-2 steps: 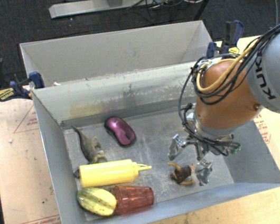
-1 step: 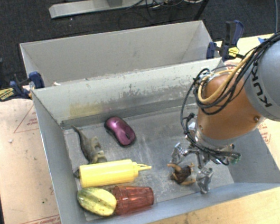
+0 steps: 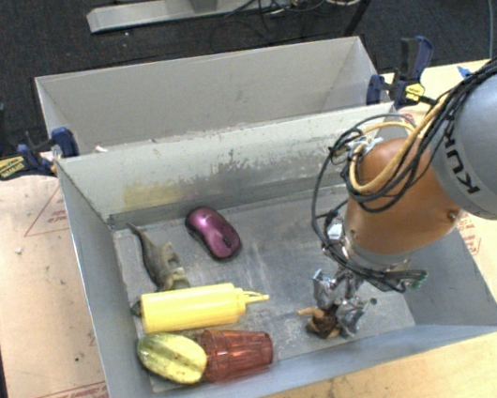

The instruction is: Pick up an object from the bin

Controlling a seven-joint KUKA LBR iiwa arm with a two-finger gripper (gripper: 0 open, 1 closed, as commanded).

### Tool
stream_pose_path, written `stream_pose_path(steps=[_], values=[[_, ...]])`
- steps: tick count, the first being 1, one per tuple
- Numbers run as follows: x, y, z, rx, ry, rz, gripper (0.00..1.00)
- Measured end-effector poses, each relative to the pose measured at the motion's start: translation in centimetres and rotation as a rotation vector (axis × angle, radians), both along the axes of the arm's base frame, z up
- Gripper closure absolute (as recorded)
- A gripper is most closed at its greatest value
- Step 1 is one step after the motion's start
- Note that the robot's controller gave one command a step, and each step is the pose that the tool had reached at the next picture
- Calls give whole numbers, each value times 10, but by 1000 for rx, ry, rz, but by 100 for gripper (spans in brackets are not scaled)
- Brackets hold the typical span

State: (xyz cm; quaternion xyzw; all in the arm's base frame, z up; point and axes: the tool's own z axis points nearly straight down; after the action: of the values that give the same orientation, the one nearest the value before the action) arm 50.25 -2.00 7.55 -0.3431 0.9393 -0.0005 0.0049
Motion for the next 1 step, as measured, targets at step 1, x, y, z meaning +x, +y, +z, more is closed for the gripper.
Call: stream_pose_path(steps=[1], values=[[0, 0, 0, 0, 0, 0, 100]])
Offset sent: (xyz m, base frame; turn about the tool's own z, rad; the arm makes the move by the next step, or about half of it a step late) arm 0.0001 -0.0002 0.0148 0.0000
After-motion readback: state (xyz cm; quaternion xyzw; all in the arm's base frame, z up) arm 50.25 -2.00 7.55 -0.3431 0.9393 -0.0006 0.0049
